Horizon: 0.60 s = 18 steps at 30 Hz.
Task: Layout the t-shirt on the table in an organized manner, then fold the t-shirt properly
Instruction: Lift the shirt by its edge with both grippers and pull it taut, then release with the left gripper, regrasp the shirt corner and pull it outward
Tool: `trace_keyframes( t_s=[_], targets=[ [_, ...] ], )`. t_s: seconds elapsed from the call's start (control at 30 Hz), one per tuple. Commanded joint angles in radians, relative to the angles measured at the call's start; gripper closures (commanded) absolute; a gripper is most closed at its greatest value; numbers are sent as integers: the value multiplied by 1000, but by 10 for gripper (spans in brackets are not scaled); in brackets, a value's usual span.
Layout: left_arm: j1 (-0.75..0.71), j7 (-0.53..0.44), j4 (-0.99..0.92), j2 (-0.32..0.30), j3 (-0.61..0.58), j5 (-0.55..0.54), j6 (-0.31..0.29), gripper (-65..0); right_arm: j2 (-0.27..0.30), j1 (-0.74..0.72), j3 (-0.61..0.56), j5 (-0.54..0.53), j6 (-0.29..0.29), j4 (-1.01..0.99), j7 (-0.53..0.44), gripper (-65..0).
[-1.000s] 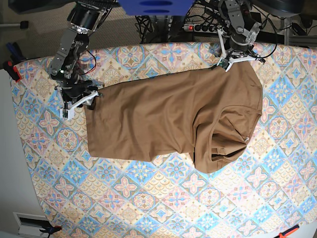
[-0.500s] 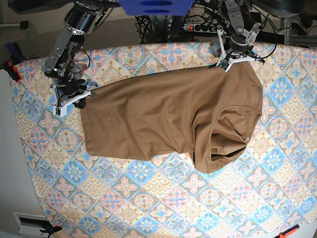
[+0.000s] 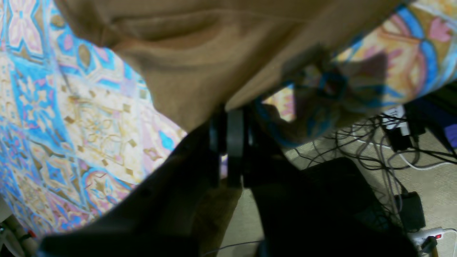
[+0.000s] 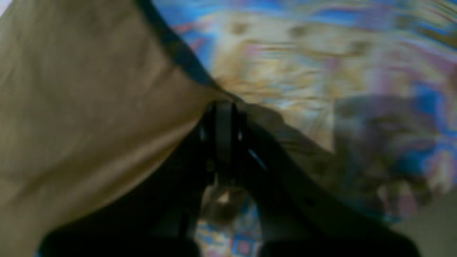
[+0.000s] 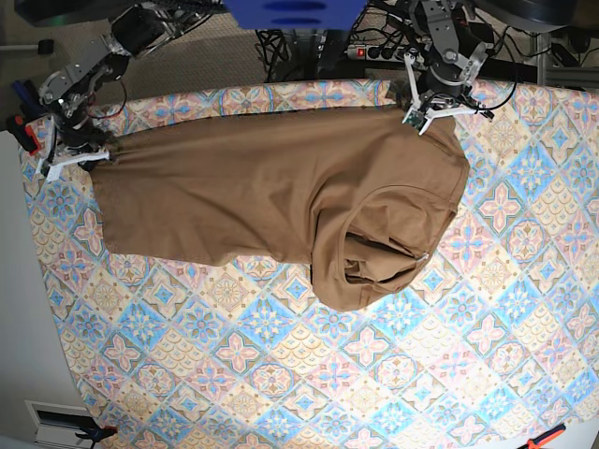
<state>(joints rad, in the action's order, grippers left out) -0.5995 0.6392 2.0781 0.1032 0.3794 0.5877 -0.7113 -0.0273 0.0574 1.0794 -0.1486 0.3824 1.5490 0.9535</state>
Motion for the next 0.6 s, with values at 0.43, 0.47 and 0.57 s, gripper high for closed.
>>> trace_keyframes(
  t_s=[0.43,0.47,0.57],
  targets=[
    [-20,3,31,0,-213,93,13,-88,16,-3,-123,-9,2,15,-23,0],
    [-20,3,35,0,-225,96,13,-152,16,-3,-126,-9,2,15,-23,0],
    [-20,-17,42,0,-247,96,13,-313,16,-3,-127,-9,2,15,-23,0]
  ],
)
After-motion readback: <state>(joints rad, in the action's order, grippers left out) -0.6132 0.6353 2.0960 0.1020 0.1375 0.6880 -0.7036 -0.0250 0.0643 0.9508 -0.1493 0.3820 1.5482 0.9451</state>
